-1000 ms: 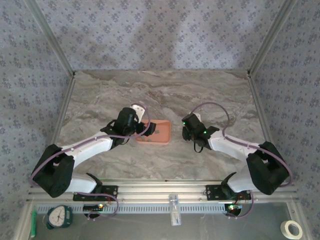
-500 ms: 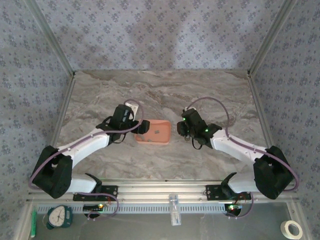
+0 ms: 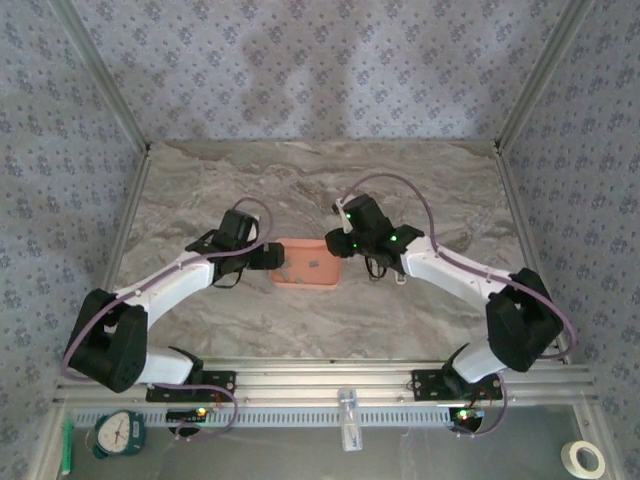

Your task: Load the staples into the stapler

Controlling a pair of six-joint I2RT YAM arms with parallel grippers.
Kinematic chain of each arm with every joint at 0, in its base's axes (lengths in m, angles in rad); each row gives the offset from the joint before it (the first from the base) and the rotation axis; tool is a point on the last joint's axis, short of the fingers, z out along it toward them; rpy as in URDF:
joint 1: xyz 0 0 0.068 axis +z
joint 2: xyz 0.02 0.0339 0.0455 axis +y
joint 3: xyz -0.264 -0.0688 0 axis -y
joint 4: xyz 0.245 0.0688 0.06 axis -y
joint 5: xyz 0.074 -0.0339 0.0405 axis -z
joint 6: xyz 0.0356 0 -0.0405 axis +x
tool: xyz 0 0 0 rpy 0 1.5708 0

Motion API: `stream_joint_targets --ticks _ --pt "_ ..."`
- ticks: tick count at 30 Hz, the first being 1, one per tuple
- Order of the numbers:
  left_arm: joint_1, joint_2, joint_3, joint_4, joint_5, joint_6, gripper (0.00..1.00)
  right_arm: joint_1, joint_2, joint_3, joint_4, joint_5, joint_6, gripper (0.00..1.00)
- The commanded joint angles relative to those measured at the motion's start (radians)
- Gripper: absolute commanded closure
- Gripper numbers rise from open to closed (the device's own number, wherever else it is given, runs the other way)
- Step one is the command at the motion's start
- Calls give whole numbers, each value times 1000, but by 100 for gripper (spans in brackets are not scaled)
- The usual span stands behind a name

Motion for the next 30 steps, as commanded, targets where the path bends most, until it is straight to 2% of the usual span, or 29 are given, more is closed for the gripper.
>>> stream_joint_targets --ticks 1,11,21,30 --pt "23 -11 29 -60 17 -33 2 5 70 96 -82 -71 -131 59" --pt "111 -75 -13 -101 73 -51 2 8 251 321 -231 -196 -300 58" --pt "179 -126 -71 -100 114 -89 2 26 385 485 -382 -215 -472 57" --pt "196 -181 -116 -114 119 -96 2 29 468 577 -479 -250 -624 56"
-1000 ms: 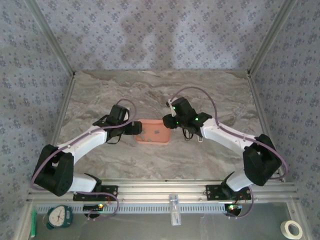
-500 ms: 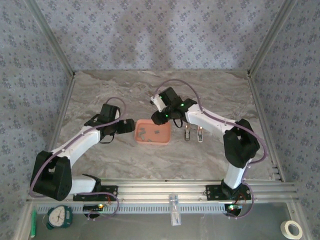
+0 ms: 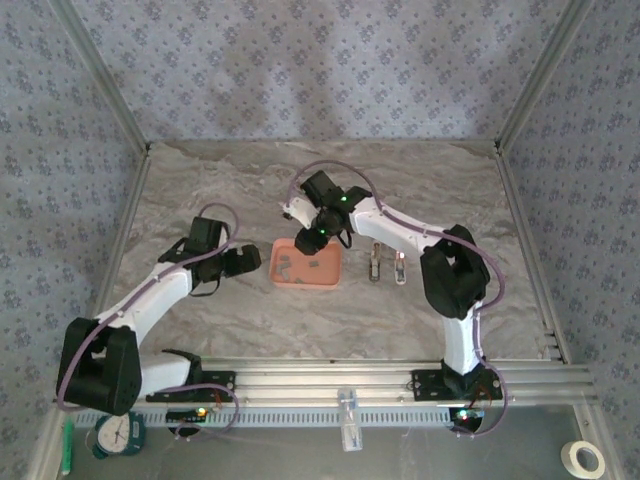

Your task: Load the staples into the stapler

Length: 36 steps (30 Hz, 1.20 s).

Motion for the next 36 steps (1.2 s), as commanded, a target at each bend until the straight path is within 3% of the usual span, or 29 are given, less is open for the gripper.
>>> stream_joint_targets --ticks 1,12,36 --pt "7 -44 -24 -13 16 -15 2 6 25 42 -82 -33 -105 56" --pt "20 -56 -41 -6 33 -11 2 5 51 68 -139 -22 -325 54" --pt "47 -66 -58 -10 63 -1 2 4 190 180 -269 66 -543 55"
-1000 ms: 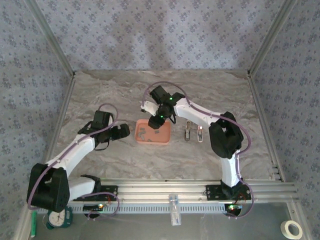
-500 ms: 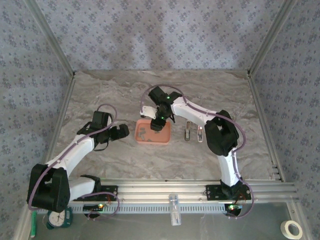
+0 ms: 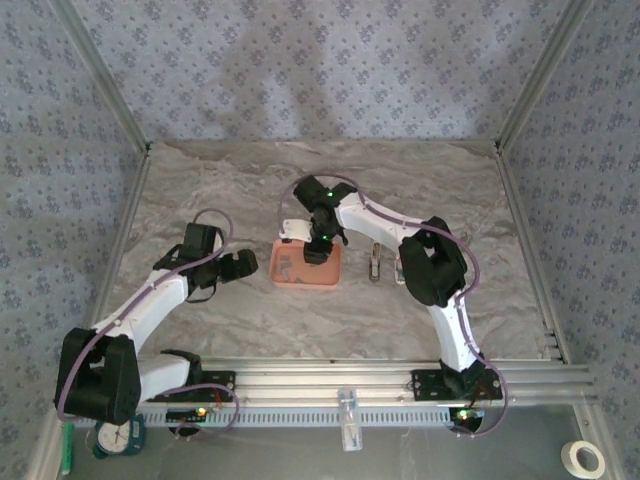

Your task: Load the staples into the stapler

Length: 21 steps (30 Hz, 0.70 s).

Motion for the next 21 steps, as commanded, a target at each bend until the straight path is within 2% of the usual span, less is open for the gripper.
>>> stream_joint_targets --ticks 1,21 --pt "12 -24 -11 -10 24 4 2 3 28 31 -62 42 -50 55" --pt "46 -33 -17 -17 35 -9 2 19 78 75 -54 37 -87 55"
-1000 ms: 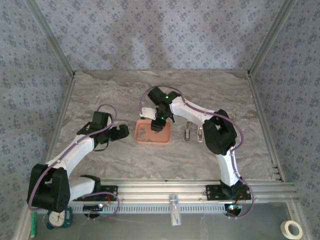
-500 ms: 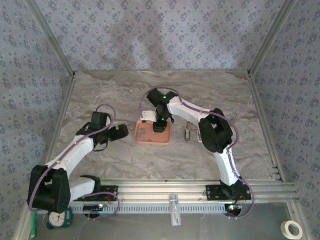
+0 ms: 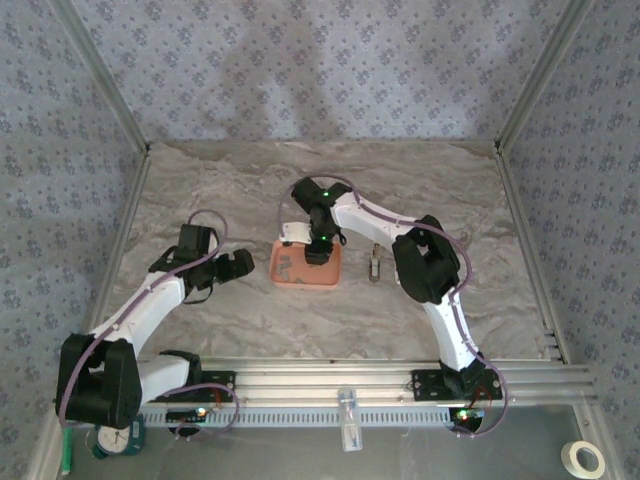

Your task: Load the staples into the stapler

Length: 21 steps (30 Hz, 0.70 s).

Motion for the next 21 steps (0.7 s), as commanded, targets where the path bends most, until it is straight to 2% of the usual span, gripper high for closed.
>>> stream_joint_targets --ticks 1,9,21 --pt "9 -10 -5 -8 14 -8 2 20 30 35 -18 6 -40 56" --pt "9 -5 -5 -7 16 -7 2 32 62 34 -28 40 -53 62" --pt "9 -10 -6 -6 14 -5 2 39 93 19 -23 77 -58 66"
